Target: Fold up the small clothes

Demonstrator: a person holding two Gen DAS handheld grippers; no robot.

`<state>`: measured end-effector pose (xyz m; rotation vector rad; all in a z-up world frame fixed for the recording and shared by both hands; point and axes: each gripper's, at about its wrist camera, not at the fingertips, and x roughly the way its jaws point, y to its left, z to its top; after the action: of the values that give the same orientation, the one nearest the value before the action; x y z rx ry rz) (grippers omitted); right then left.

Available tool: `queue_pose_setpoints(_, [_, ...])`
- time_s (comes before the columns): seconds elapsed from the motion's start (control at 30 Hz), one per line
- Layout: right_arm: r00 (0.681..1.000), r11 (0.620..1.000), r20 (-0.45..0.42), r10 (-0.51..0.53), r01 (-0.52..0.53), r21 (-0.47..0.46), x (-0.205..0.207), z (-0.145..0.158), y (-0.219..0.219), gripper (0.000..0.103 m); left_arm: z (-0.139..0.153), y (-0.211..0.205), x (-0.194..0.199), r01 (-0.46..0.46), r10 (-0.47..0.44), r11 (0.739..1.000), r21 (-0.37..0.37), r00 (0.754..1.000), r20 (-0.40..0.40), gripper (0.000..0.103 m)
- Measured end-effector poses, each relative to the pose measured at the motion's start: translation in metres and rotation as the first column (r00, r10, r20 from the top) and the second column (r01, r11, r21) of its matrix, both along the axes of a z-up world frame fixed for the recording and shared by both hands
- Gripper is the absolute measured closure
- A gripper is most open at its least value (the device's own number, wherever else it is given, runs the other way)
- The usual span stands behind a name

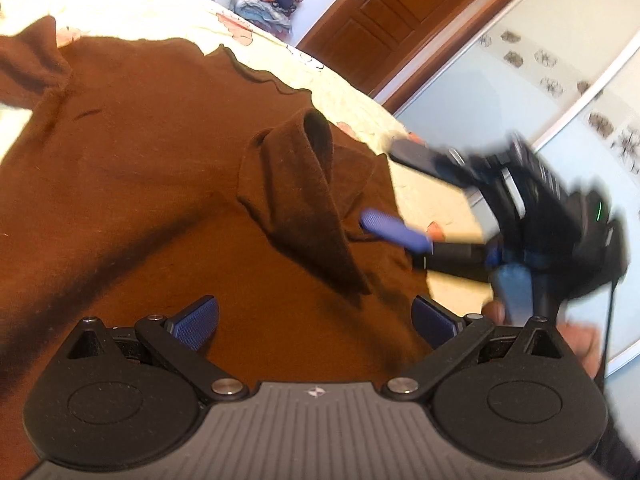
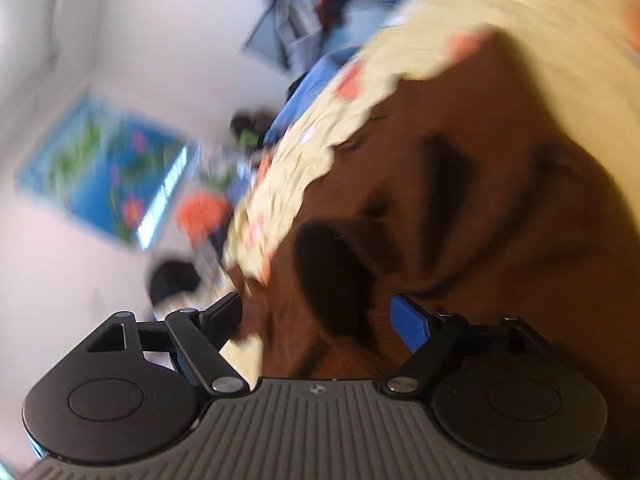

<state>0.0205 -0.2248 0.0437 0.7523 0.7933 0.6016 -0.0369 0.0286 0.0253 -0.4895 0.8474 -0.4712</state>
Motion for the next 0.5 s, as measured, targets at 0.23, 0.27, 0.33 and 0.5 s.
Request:
queue_pose_setpoints(0.23, [0.965, 0.961, -0.153, 0.214, -0.235, -0.142, 0.053, -0.011, 0.046, 0.074, 0.004, 0.009, -0.016, -0.002, 0.0, 0.998, 0.061, 0.999, 0.037, 0.0])
queue_pose_setpoints(0.27, [0.961, 0.959, -0.16, 0.225, -0.248, -0.14, 0.055, -0.01, 0.05, 0.078, 0.005, 0.012, -0.017, -0.012, 0.009, 0.999, 0.053, 0.999, 0.042, 0.0])
queue_pose_setpoints(0.33, [0.965, 0.968, -0.118, 0.233, -0.242, -0.067, 0.057, 0.003, 0.055, 0.082, 0.008, 0.021, -0.017, -0.036, 0.033, 0.999, 0.039, 0.998, 0.052, 0.0])
queue_pose_setpoints(0.5, [0.995, 0.903, 0.03, 0.099, -0.103, 0.418, 0.047, 0.027, 0.04, 0.082, 0.011, 0.039, -0.01, -0.087, 0.087, 0.996, -0.012, 0.995, 0.054, 0.0])
